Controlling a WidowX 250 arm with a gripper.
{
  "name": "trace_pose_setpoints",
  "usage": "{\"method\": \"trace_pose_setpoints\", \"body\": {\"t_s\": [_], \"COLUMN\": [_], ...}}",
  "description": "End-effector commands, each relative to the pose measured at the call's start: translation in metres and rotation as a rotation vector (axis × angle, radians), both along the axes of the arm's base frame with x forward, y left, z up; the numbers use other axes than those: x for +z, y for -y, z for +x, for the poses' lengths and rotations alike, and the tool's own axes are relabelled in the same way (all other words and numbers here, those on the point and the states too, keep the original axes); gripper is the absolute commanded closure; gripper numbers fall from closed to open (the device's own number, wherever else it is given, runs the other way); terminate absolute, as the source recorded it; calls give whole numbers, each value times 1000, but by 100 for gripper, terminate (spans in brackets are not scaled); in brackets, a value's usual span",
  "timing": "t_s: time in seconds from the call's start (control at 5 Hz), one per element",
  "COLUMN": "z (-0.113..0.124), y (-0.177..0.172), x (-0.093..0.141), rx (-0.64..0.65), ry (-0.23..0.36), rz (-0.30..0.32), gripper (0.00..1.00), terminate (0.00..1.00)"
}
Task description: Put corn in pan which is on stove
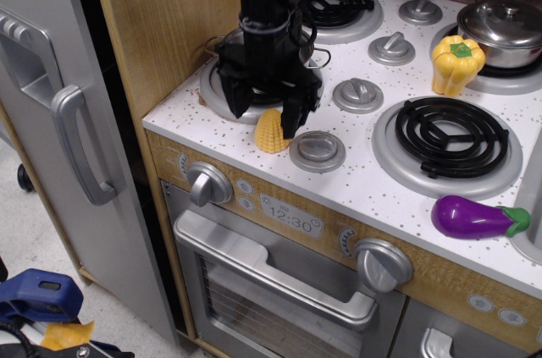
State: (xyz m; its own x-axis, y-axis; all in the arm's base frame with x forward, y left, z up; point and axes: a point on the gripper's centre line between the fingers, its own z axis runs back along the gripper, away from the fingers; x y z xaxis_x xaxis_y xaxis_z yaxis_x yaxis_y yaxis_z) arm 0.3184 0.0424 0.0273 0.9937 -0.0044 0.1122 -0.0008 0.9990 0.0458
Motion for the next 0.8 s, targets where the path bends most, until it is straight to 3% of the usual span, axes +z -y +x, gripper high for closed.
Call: {"method": "trace_pose_setpoints", "body": {"t_s": [0.0, 0.6], "z": [0, 24], "y": [-10, -10], "x": [0, -8], "rx": [-29, -55], "ry": [51, 124], "rz": [19, 34], "gripper": [0, 0], "terminate": [0, 0]}}
